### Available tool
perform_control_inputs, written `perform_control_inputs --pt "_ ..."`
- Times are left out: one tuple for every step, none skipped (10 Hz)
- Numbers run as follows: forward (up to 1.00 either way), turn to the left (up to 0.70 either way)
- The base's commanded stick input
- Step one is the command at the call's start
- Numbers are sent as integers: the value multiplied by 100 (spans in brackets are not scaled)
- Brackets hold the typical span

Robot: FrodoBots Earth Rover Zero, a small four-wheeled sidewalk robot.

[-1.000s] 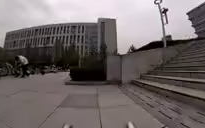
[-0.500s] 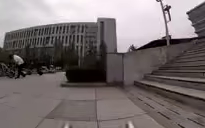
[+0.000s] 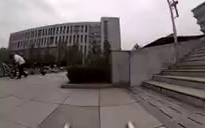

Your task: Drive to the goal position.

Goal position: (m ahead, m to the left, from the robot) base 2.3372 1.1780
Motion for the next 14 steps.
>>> perform_control_inputs --pt "70 14" --pt "70 12" --pt "41 6" --pt "9 0" --pt "9 0" --pt "2 0" --pt "-38 0" --pt "-69 0" --pt "-69 0" --pt "-69 0" --pt "-69 0" --pt "-69 0" --pt "-69 0" --pt "-69 0"
